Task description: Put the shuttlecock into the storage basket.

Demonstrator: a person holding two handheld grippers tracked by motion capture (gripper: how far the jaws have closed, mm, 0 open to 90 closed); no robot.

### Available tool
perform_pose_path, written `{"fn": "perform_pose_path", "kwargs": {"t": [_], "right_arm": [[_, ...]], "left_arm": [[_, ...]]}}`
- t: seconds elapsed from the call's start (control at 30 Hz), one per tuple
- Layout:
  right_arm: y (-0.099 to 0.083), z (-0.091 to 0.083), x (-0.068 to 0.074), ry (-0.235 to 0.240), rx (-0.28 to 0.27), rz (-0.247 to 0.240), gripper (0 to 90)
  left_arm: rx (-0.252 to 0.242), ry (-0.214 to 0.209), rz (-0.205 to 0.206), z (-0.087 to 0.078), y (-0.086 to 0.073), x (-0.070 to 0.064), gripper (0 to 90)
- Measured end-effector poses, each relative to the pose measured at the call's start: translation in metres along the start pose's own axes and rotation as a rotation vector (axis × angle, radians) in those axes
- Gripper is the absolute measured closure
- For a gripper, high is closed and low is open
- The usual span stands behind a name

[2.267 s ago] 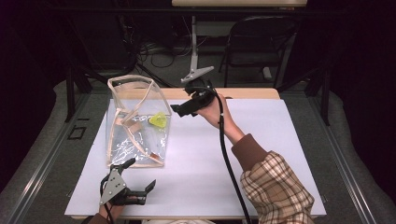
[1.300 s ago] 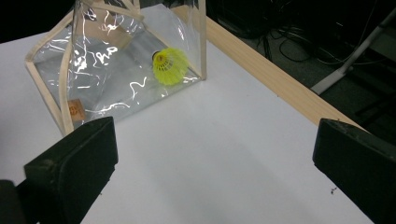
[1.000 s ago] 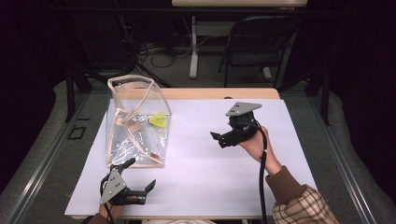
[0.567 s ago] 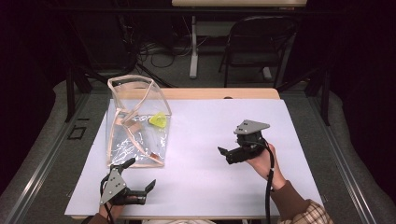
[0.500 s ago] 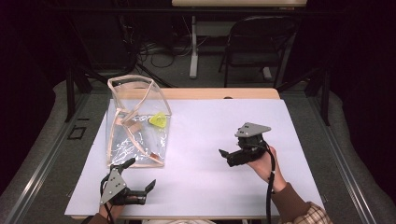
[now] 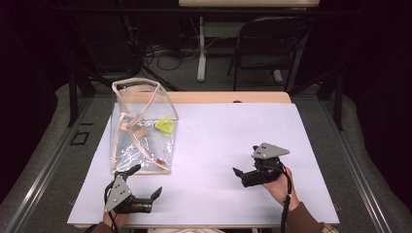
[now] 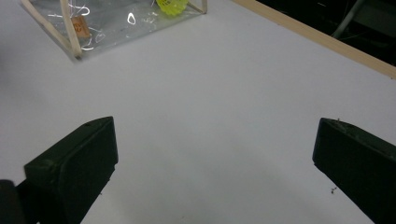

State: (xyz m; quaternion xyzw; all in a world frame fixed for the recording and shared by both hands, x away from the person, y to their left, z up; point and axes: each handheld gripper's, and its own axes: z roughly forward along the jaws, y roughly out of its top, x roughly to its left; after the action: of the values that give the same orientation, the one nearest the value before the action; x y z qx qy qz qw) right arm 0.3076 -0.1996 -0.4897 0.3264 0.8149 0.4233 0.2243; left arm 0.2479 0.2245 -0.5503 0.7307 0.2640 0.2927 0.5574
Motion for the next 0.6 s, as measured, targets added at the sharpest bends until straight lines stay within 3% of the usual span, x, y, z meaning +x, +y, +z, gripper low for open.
{"fn": "perform_pose_path", "kwargs": {"t": [0.4, 0.6], "right_arm": [[-0.033, -0.008, 0.006, 0.002, -0.037, 0.015, 0.0], [-0.051, -0.014, 0.009, -0.007, -0.068, -0.004, 0.0]], "left_arm": [[0.001, 0.001, 0.000, 0.001, 0.000, 0.000, 0.0], [0.002, 0.001, 0.001, 0.001, 0.000, 0.000, 0.0]]}}
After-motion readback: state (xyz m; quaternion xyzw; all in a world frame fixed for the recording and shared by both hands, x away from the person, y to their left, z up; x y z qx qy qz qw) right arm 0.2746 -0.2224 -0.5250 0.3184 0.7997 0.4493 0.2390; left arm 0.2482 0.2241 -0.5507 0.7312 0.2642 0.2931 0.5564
